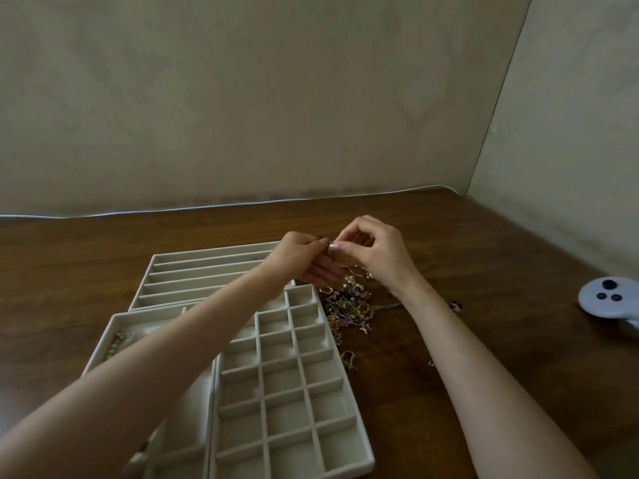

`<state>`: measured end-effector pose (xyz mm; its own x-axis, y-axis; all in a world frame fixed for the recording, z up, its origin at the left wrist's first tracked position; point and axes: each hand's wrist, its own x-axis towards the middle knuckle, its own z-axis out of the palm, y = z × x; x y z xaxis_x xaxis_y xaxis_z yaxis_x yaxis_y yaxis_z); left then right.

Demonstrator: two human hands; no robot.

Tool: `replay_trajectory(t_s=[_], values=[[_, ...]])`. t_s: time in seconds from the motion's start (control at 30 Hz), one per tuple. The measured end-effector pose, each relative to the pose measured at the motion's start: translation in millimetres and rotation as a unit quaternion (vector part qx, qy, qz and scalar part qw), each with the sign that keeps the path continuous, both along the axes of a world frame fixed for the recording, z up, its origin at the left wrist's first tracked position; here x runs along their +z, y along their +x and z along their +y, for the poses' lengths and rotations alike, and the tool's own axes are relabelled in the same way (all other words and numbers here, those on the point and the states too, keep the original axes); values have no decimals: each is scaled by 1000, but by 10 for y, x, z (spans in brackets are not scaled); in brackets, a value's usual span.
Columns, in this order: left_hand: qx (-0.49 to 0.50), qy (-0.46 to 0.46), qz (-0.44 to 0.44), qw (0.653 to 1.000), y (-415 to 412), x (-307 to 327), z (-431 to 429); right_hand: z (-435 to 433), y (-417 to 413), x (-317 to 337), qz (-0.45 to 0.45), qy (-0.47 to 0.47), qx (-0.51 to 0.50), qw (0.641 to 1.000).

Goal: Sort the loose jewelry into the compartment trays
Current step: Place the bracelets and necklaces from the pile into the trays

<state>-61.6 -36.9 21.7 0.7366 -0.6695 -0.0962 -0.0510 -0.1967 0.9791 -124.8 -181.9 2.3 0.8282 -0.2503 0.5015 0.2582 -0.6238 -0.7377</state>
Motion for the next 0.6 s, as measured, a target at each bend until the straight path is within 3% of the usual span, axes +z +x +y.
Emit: replay_trajectory(t_s=[0.1, 0.23, 0.33, 0.43, 0.6], values=[[59, 84, -62, 993, 6, 1, -4, -28, -36, 53, -2, 106, 20, 994], [104, 179, -217, 954, 68, -53, -51, -68, -78, 118, -17, 191, 36, 981], [55, 69, -283, 955, 54, -30, -98, -69, -92, 146, -31, 214, 42, 976], [-50, 15, -266, 963, -32, 29, -172, -48, -105, 171, -36, 201, 39, 978], [16, -2, -310, 951, 9, 77, -272, -114, -143, 188, -65, 252, 5, 966]])
